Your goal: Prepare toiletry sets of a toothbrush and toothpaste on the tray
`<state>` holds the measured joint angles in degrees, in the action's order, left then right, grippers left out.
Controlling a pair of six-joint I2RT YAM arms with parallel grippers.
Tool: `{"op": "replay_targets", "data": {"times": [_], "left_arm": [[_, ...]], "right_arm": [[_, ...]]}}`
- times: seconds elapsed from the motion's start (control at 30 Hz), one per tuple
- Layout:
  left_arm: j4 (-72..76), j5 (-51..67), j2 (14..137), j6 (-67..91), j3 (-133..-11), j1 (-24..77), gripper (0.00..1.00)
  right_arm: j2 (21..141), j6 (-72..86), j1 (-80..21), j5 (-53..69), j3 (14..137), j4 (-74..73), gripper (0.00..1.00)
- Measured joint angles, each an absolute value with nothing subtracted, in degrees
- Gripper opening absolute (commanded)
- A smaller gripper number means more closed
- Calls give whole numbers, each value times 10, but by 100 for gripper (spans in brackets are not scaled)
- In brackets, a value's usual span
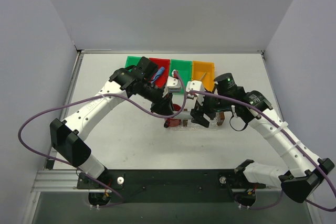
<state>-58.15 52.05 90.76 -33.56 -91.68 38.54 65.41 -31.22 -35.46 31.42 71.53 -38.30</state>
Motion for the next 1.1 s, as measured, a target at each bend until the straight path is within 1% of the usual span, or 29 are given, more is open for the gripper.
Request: {"op": "replay_targets", "data": {"times": [0.03,0.07,0.17,0.2,0.27,0.3,0.33,0.37,0.4,0.53,0.57,0.63,0.67,0.73,0.77,0.83,0.9,1.1], "left_arm": [[-582,523,908,-336,-917,385,0],[-582,525,908,-336,-917,385,0],[-581,527,908,-337,-917,385,0],[-581,527,909,-337,-917,385,0],[-581,527,909,-337,-917,385,0],[-580,526,909,-337,-917,385,0],[-580,525,909,-338,-917,385,0],[-579,524,909,-339,-917,385,0],[-580,523,909,-339,-917,384,0],[-581,524,910,-339,-917,384,0],[-581,524,910,-339,-917,384,4],[-581,524,910,-339,-917,384,17],[-581,524,910,-339,-917,384,30],[-580,524,910,-339,-917,384,39],[-579,527,910,-339,-917,383,45],[-576,534,910,-338,-917,381,52],[-572,543,908,-335,-917,376,57],[-547,559,888,-319,-917,344,60]], "right_arm": [[655,-312,-357,313,715,-383,59],[656,-312,-357,313,715,-383,54],[656,-311,-361,313,715,-383,44],[656,-310,-361,313,715,-384,37],[656,-310,-364,314,715,-386,27],[656,-309,-365,314,714,-387,17],[656,-309,-365,315,714,-388,12],[656,-311,-365,317,713,-389,3],[656,-311,-366,318,712,-391,1],[656,-311,-368,315,710,-389,0],[656,-311,-368,315,709,-388,0],[655,-311,-368,315,708,-387,0],[654,-311,-368,315,707,-386,0],[652,-311,-368,314,705,-383,0],[652,-310,-368,313,704,-383,0],[652,-309,-368,308,701,-383,0],[652,-308,-367,301,696,-382,0],[652,-296,-352,299,693,-379,0]]}}
